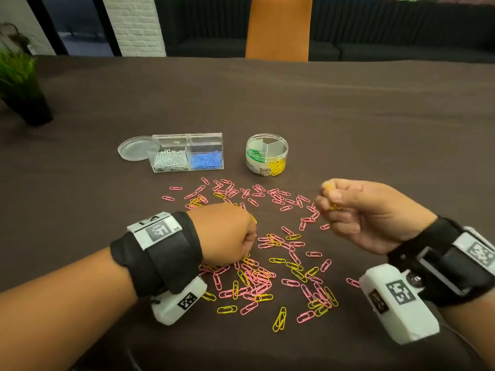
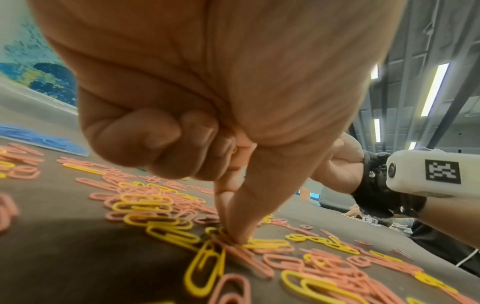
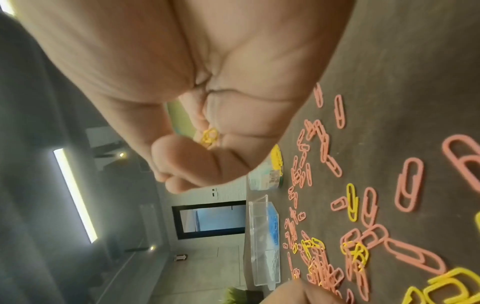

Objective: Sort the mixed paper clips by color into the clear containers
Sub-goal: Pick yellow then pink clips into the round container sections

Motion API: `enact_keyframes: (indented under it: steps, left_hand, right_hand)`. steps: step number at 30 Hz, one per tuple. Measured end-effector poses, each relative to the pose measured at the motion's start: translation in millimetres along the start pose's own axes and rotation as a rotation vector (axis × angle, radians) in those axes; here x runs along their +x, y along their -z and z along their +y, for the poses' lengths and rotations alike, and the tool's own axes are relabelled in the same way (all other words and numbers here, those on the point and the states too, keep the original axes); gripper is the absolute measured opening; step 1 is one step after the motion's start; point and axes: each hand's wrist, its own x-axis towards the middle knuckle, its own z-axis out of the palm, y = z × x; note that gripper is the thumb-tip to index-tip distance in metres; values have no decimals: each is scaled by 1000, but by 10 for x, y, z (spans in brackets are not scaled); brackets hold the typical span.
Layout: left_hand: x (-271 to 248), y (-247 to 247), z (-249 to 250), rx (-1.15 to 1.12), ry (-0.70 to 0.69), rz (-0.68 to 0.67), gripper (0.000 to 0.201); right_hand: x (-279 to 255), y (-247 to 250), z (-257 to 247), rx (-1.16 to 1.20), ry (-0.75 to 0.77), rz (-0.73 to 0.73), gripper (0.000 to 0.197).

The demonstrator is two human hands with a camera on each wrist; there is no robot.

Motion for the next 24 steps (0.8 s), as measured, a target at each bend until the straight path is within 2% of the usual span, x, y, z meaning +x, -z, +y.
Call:
enact_keyframes:
  steps: [2,4,6,8,10,13,14,16,19,21,22,24]
  left_hand:
    - [2,5,5,-8,13,-37,19]
    - [-10,14,26,-29,29,-80,17]
    - [-25,24,32,-82,40,-87,13]
    - [-43,62,-21,-196,56,-61,11]
    - [-88,97,-120,-443,95,-6,12]
    - [-241,96,-258,-1277,152,107,2]
    - [-302,97,-292,-1486,155,156,7]
    - [-406,105,-347,-1640,180,234,16]
    - [-495,152,-380,-1456,249,288,22]
    - [-558,189,-359,-1137,276,249,15]
    - [-592,199,-340,-941,265,213,7]
    - [-638,161,-323,-602,223,130,6]
  right_hand:
    - [-17,61,5,115,20,64,37]
    - [12,101,10,145,-23,155,30]
    - [85,69,4,86,-106,270,18]
    - [196,14,-4,-88,-183,365,17]
    - [291,-33,0,-398,-238,400,16]
    - [375,-107,-13,-1271,-230,292,17]
    - [406,-124,-7,-1502,-203,233,17]
    - [459,-166,10,-1704,-229,175,11]
    - [499,-213,65,-1777,-313,147,6]
    - [496,-225,92,-1767,-317,146,4]
    - [488,-229,100,-1776,-298,143,4]
    - [484,-222,118,-1802,-267,132,8]
